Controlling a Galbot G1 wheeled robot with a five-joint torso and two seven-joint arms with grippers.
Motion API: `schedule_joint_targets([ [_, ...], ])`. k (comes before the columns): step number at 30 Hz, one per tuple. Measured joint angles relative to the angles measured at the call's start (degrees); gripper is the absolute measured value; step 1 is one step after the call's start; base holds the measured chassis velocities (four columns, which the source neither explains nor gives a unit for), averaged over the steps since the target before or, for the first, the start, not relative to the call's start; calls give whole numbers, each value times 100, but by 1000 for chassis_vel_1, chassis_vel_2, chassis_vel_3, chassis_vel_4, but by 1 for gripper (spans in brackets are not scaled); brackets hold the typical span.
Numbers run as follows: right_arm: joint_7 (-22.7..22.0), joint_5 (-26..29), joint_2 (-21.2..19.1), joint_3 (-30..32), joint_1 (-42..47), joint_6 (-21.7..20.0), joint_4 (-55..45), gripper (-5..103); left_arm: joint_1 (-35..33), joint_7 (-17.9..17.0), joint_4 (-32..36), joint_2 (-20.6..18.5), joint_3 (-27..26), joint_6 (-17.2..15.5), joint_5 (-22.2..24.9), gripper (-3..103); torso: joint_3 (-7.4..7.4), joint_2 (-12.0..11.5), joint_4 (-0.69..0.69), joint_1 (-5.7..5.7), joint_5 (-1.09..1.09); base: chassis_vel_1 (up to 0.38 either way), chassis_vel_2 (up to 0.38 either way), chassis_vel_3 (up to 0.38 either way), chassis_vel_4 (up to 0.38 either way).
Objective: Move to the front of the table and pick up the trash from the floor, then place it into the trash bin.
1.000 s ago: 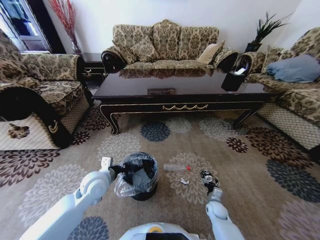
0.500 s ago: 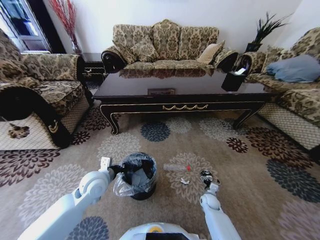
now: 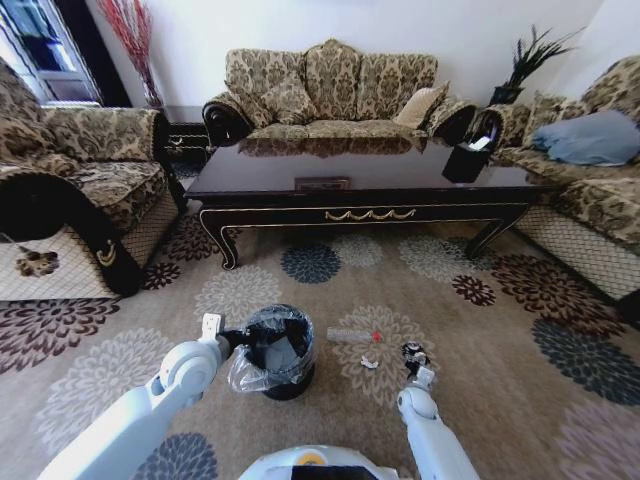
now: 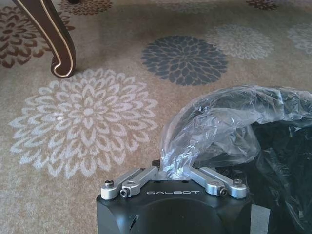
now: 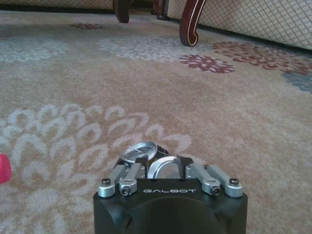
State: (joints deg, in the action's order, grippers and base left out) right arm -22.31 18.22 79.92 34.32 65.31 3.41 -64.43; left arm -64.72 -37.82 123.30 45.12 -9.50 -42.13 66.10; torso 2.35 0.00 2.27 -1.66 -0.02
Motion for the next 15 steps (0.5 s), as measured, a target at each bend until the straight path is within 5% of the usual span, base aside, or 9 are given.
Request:
schedule_joint_targets([
  [1, 5, 5, -21, 2, -6, 3, 2, 24, -5, -2, -2, 6, 13, 0, -2, 3, 0, 0, 0, -1, 0, 0, 0, 0, 0],
  [3, 6, 11, -33, 3, -7, 4, -3, 24, -7, -4, -2, 8, 16, 0, -2, 3, 0, 0, 0, 0, 1, 0, 0, 0, 0],
  [9, 40, -70, -62, 1, 61, 55, -73, 1, -11, -10, 13, -26, 7, 0, 13, 3, 0, 0, 2, 0, 3, 0, 0, 0, 0],
  [15, -112, -292, -9, 12, 236, 66, -498, 16, -83, -3, 26, -23, -6, 0, -11, 3, 1, 0, 2, 0, 2, 0, 0, 0, 0],
])
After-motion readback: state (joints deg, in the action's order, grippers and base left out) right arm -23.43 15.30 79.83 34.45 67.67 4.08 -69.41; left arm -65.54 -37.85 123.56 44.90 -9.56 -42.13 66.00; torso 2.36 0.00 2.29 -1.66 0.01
